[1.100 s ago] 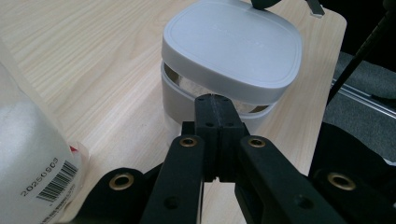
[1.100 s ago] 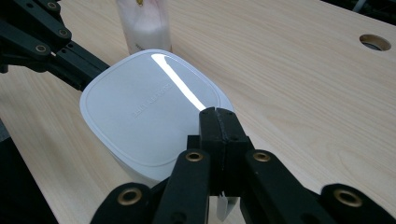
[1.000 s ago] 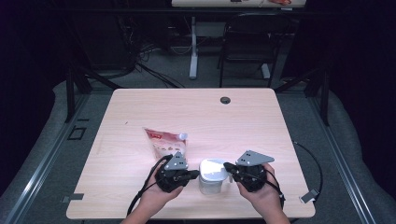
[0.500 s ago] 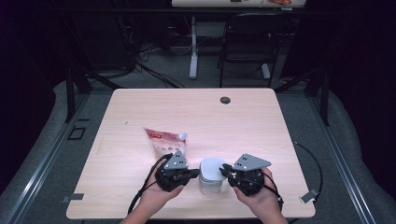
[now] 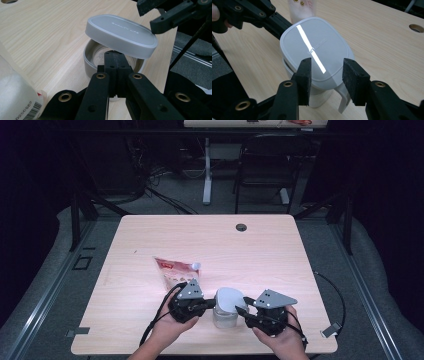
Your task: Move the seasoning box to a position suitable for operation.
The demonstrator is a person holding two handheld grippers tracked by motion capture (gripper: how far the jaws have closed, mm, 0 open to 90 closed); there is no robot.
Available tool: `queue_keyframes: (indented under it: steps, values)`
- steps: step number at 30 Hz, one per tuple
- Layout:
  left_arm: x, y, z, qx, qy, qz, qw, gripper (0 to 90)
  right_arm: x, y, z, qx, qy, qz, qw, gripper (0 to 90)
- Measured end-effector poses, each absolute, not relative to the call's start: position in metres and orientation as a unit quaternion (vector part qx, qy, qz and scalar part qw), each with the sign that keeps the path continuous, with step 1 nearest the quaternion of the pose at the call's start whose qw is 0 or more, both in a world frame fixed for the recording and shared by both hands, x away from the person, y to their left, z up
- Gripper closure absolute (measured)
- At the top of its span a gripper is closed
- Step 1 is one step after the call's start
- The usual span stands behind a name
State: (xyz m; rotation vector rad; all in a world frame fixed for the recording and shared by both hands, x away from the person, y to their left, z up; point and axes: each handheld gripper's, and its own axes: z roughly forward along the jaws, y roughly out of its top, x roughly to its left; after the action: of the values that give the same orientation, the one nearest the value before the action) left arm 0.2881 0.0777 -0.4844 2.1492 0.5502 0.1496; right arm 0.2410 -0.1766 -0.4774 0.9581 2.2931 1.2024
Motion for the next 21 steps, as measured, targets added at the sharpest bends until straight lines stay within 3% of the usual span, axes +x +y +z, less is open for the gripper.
queue_keyframes:
  steps: [10,21]
  values:
    - [0.289,0.073,-0.479,0.865,0.214,0.061,0.45,90.0,0.232,-0.172,-0.482,0.33,0.828,0.413,0.186,54.1]
    - [0.288,0.071,-0.478,0.865,0.212,0.062,0.451,90.0,0.231,-0.165,-0.491,0.328,0.831,0.392,0.219,47.3]
